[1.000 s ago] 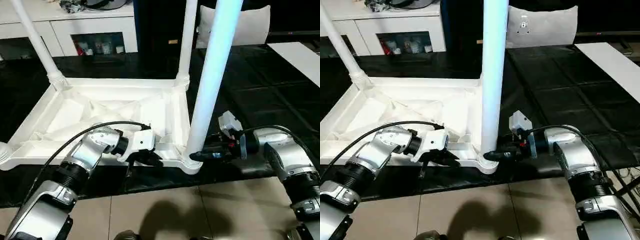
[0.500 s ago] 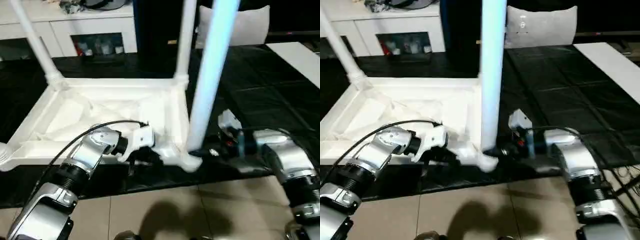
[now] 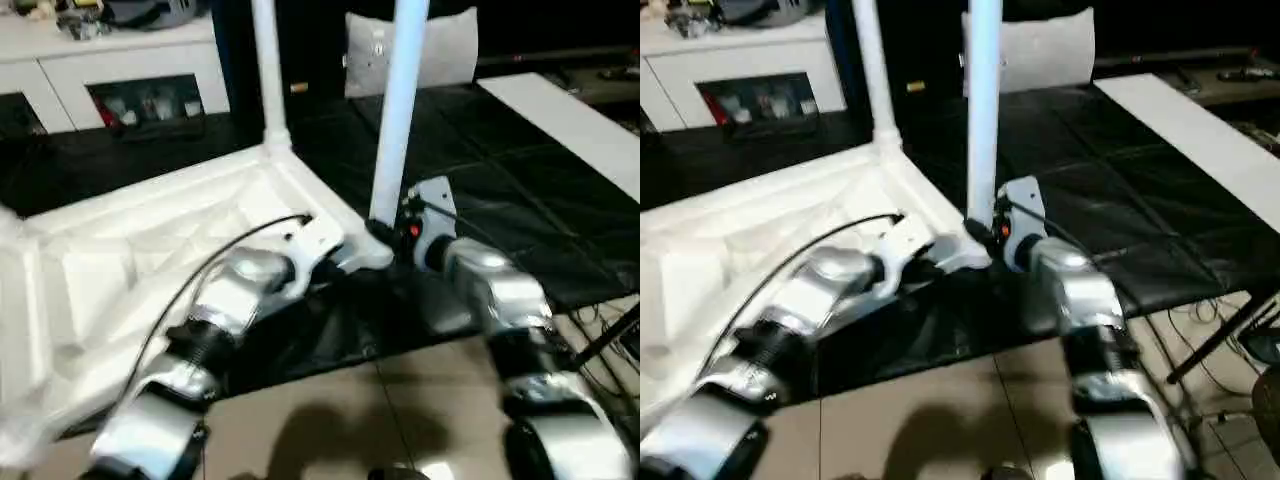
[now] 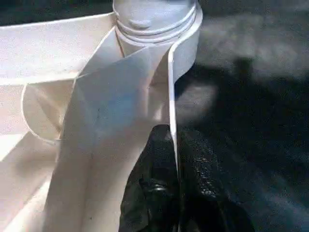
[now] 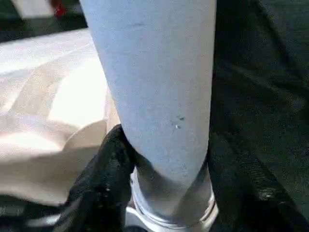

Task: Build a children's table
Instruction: Rotate leg to tighten

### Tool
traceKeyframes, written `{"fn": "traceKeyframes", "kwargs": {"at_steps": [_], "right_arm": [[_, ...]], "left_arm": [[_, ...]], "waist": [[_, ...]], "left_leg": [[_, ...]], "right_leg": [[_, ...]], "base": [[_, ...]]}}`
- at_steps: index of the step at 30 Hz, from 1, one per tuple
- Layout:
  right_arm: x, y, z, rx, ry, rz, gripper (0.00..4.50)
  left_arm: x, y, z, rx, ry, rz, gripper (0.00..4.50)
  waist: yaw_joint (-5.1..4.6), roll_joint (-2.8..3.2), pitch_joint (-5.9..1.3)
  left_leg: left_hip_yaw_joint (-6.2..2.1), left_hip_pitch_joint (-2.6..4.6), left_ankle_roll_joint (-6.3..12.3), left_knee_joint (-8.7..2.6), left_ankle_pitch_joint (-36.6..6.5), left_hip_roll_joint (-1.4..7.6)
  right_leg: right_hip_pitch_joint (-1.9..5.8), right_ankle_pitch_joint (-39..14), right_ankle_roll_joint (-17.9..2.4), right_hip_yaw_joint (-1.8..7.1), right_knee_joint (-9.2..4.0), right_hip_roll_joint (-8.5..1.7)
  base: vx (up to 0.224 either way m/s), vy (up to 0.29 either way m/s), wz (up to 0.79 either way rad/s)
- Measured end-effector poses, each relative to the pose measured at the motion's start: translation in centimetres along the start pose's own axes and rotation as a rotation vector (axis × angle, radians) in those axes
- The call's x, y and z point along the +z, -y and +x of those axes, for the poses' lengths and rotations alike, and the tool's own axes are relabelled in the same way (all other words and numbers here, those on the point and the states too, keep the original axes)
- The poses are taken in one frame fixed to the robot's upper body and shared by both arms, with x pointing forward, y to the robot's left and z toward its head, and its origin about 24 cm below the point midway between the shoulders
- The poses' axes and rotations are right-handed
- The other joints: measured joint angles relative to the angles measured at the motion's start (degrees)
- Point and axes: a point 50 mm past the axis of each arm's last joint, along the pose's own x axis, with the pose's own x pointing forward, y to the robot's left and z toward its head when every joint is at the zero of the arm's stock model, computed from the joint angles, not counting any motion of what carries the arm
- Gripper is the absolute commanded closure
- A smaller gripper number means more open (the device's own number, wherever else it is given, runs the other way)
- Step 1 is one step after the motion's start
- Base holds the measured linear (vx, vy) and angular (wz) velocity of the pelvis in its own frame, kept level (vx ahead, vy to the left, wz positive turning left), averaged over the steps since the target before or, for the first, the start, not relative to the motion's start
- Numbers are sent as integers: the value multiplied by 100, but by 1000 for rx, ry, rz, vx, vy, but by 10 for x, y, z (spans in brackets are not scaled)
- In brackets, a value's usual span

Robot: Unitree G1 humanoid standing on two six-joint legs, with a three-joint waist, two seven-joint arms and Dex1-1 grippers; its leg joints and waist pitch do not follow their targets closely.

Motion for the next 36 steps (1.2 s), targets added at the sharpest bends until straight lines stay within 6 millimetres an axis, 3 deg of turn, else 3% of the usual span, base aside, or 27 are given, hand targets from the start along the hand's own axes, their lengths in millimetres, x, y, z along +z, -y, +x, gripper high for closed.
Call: {"fn": "traceKeyframes", "kwargs": {"at_steps": [3, 5, 15, 21, 25, 31, 36], "right_arm": [[2, -1, 0, -1, 29, 10, 145], [2, -1, -1, 10, 40, 8, 141], [-8, 18, -30, 185, 41, -105, 46], [0, 30, -48, 321, 18, -220, 2], [8, 51, -68, 387, -43, -313, 2], [2, 39, -76, 631, -136, -399, 2], [-1, 31, -81, 800, -185, -379, 66]], "left_arm": [[3, -1, -2, 2, 5, 18, 450], [3, -1, -2, -6, 3, 28, 450], [-8, -4, -13, -94, 8, 124, 450], [-13, -6, -22, -175, 12, 209, 450], [-26, -10, -39, -288, 3, 288, 450], [-26, -3, -46, -439, 5, 355, 450], [-32, 5, -56, -561, 2, 400, 450]], "waist": [[41, 2, -1], [55, 1, -1], [219, 3, 0], [286, 4, -1], [357, 4, -1], [488, 7, -3], [521, 6, -3]], "left_leg": [[-7, -44, 27, -11, 16, 4], [-6, -57, 32, -12, 17, 6], [-5, -40, 5, -5, 1, 7], [-6, -39, 4, 4, 1, 7], [-7, -33, 4, 4, 1, 10], [-4, -34, 3, 12, 0, 8], [-4, -30, 3, 12, 1, 10]], "right_leg": [[-42, 0, 0, -11, 7, 3], [-59, 0, 0, -12, 11, 4], [-38, 5, -2, -11, 10, 3], [-34, 8, -4, -10, 13, 3], [-30, 7, -4, -12, 16, 4], [-27, 8, -4, -7, 18, 0], [-27, 7, -4, -7, 28, 0]], "base": [[0, 0, 0], [0, 0, 0], [0, 0, 0], [0, 0, 0], [0, 0, 0], [0, 0, 0], [0, 0, 0]]}}
